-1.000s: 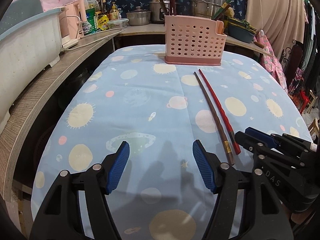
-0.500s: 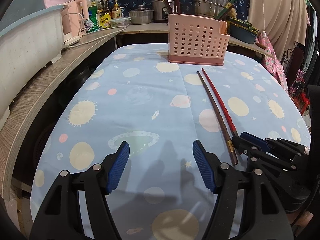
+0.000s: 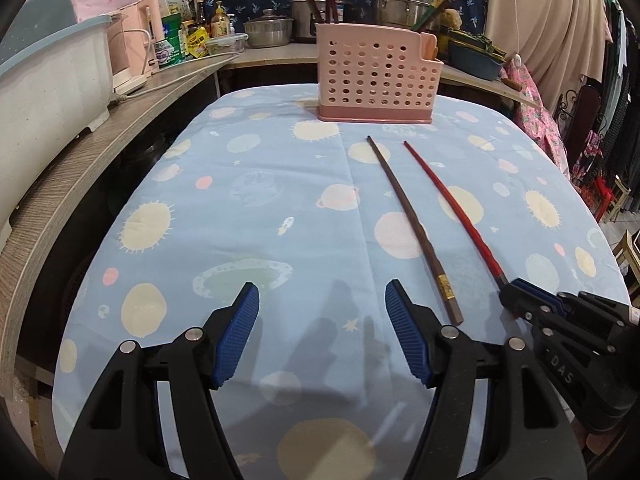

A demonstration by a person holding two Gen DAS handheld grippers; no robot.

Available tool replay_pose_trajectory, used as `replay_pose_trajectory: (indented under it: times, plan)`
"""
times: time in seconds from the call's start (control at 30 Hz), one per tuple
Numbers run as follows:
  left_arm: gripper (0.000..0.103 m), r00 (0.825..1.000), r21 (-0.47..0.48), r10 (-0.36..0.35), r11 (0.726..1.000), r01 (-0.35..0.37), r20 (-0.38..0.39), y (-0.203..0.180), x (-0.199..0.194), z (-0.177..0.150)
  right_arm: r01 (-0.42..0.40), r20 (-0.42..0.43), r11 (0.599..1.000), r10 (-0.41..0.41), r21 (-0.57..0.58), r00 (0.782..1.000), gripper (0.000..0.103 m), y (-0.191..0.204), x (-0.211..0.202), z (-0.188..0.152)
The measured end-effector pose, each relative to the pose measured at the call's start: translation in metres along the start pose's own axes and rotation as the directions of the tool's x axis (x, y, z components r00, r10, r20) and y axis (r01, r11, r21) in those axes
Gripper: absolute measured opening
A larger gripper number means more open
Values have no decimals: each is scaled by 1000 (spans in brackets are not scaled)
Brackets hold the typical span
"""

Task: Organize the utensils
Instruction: 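Grasp the red chopstick with the right tool, then grasp the brown chopstick with the left tool while the right tool holds the red chopstick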

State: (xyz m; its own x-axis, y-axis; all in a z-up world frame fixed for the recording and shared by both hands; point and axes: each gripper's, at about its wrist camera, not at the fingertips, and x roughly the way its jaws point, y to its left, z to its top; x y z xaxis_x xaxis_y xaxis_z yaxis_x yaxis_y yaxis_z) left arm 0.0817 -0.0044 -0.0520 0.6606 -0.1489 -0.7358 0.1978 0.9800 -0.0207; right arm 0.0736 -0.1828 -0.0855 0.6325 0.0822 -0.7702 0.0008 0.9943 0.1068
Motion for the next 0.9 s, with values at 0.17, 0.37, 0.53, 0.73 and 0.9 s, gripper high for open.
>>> replay_pose_trajectory:
  times: [0.17,0.37,0.53,0.73,0.9]
  plan:
    - [62,999,32,-31,999,31,-8,-20,4,1,12,2,998,-13,57,1000,7,-22,-15,-15]
    - [69,998,59,-68,996,68,-8,-47,10,6,16,4,995,-17,97,1000,7,-39,-27,-26]
    - [73,998,85,-61,994,62,-20,-65,22,9,14,6,992,-14,128,1000,7,-51,-32,-31]
    - [69,999,80,-34,996,37,-40,-68,36,8,2,12,992,-4,129,1000,7,-51,-32,-33]
    - [56,997,78,-31,996,37,-74,-67,46,4,-4,17,992,2,129,1000,7,-51,-32,-34]
